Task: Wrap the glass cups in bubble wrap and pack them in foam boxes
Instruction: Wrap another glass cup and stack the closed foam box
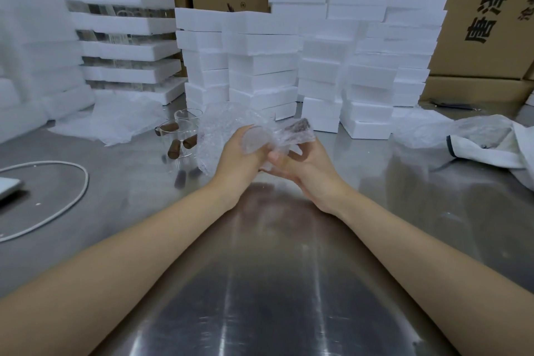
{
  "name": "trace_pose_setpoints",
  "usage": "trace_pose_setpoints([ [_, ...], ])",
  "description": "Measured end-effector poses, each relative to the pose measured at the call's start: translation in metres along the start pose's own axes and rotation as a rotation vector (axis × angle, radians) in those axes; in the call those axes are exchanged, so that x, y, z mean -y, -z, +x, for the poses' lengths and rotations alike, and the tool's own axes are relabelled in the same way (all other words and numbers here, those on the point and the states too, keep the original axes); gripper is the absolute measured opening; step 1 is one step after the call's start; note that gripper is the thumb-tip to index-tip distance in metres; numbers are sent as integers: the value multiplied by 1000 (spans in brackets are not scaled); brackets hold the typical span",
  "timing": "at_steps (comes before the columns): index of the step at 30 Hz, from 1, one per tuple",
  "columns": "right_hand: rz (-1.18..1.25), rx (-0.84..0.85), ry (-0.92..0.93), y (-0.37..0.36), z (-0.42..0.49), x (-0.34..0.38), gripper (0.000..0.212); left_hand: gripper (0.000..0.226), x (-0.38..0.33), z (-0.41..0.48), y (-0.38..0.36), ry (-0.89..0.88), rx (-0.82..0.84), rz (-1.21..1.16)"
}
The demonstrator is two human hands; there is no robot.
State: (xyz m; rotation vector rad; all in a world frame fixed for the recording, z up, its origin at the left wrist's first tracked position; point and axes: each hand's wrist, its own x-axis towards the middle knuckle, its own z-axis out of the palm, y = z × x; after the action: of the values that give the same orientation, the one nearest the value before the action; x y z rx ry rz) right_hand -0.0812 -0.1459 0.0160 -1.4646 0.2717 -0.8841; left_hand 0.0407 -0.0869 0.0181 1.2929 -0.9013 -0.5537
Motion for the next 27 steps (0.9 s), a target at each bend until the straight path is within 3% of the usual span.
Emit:
trace_pose_setpoints([
  [3, -186, -36, 44, -2, 0, 1, 60, 33, -1, 3, 3, -13, -55, 22],
  [6, -46, -24, 2, -4, 1, 1, 62, 29, 0, 3, 2, -49, -86, 40],
  [10, 103, -46, -22, 3, 1, 0, 44, 8, 3, -2, -3, 26, -30, -23],
  [13, 67, -110, -42, 6, 1, 0, 51, 27, 6, -1, -7, 148, 27, 36],
  [16, -65, -132, 7, 3, 1, -2, 54, 31, 7, -1, -5, 193, 53, 1],
  [22, -354, -149, 179, -5, -1, -6, 54, 49, 2, 0, 2, 139, -64, 42],
  [27, -150, -109, 127, -5, 0, 0, 37, 34, 3, -1, 0, -40, -143, 181],
])
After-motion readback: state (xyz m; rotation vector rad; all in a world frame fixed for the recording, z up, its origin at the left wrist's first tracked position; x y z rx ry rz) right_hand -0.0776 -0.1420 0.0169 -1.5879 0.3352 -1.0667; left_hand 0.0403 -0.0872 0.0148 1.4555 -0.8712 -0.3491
